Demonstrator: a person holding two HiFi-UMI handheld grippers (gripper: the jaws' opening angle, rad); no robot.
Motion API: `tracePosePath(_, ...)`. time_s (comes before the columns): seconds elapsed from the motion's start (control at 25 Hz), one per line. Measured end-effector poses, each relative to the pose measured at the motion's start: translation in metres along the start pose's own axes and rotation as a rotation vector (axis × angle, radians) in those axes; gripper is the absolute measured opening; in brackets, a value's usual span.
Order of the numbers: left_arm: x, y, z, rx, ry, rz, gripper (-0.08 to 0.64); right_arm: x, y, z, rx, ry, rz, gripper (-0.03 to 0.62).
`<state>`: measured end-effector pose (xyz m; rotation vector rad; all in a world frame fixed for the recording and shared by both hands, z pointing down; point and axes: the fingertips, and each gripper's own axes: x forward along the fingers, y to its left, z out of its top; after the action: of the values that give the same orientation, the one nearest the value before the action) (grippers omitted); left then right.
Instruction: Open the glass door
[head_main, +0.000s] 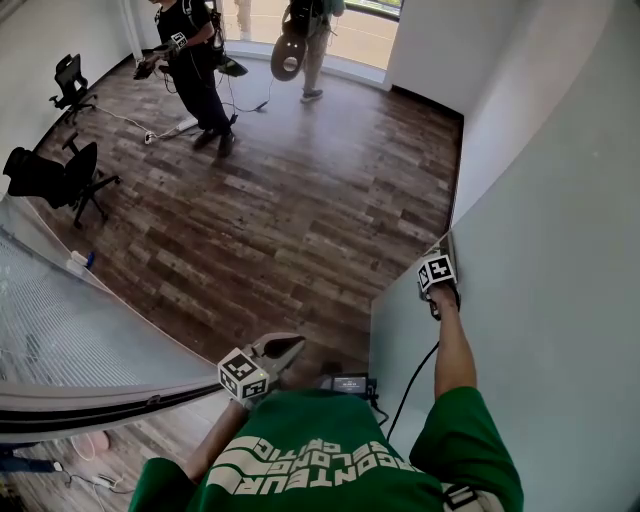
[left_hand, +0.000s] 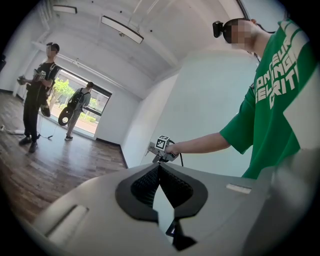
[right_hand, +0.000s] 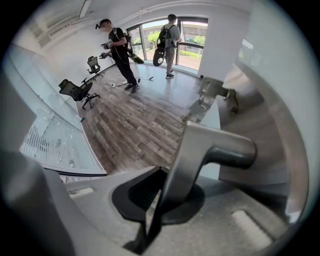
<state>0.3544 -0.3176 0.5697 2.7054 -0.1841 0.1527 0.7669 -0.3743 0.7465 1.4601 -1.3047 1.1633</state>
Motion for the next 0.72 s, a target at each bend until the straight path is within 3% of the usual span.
tracePosePath(0.72,0.048,-0.005,0.013,0.015,-0.024,-0.017,0.009,-0.008,-0.096,-0.027,0.136,-0.009,-0.035,-0.008)
